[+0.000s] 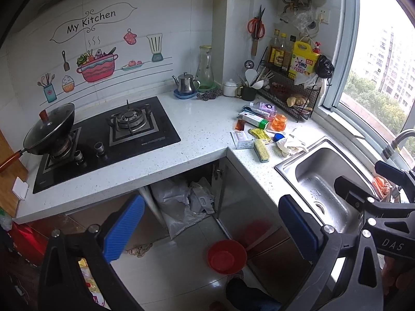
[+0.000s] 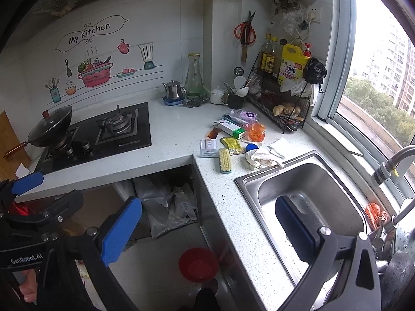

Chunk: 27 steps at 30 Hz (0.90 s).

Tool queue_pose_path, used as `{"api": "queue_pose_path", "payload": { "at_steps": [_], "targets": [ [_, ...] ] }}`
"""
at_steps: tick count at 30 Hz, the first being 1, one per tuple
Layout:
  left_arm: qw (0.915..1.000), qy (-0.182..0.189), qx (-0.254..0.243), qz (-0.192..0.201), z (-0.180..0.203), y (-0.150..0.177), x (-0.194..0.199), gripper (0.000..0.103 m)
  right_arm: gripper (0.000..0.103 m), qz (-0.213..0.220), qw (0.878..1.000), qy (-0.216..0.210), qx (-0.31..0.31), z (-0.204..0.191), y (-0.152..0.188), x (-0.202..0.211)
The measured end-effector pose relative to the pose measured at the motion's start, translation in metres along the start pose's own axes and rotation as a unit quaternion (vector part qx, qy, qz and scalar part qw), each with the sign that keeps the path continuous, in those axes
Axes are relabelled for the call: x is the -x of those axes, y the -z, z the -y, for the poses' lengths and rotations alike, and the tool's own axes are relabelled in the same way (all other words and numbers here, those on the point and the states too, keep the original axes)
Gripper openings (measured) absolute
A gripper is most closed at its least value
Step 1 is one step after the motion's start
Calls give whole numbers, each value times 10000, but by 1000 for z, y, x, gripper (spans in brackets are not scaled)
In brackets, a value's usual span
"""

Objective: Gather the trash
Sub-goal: 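Grasp the white glove with the right tool while the left tool approaches the brush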

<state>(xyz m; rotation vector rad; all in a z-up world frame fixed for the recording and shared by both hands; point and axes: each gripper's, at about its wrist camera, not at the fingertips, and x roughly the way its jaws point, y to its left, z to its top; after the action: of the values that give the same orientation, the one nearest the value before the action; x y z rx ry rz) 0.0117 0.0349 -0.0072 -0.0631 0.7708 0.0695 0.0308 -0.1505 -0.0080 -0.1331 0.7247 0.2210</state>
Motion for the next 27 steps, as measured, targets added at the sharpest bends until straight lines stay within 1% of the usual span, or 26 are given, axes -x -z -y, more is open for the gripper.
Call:
{"api": "queue_pose_path", "payload": {
  "at_steps": [6, 10, 14, 20, 23, 27],
  "targets": [
    [9998, -52, -72, -169, 0, -25, -41, 103, 103, -100, 9999, 121, -44, 16, -19, -30],
    [9993, 121, -69, -339, 7, -48, -78, 103, 103, -263, 9995, 160, -95, 34, -34, -60],
    [9983, 86, -174, -546, 25, -71, -126, 103, 103, -481, 9986, 191, -140, 59, -49, -97],
    [9947, 327, -259, -937, 59, -103, -198, 103, 103, -851, 9960, 260, -36, 99, -68, -156],
    [9917, 428, -253, -1186, 74, -111, -232, 103, 103, -1062, 9942, 172, -91, 122, -75, -187],
    [9879, 475, -190, -1463, 89, -119, -275, 103, 103, -1327, 9912, 25, -8, 141, -81, -231]
  ]
}}
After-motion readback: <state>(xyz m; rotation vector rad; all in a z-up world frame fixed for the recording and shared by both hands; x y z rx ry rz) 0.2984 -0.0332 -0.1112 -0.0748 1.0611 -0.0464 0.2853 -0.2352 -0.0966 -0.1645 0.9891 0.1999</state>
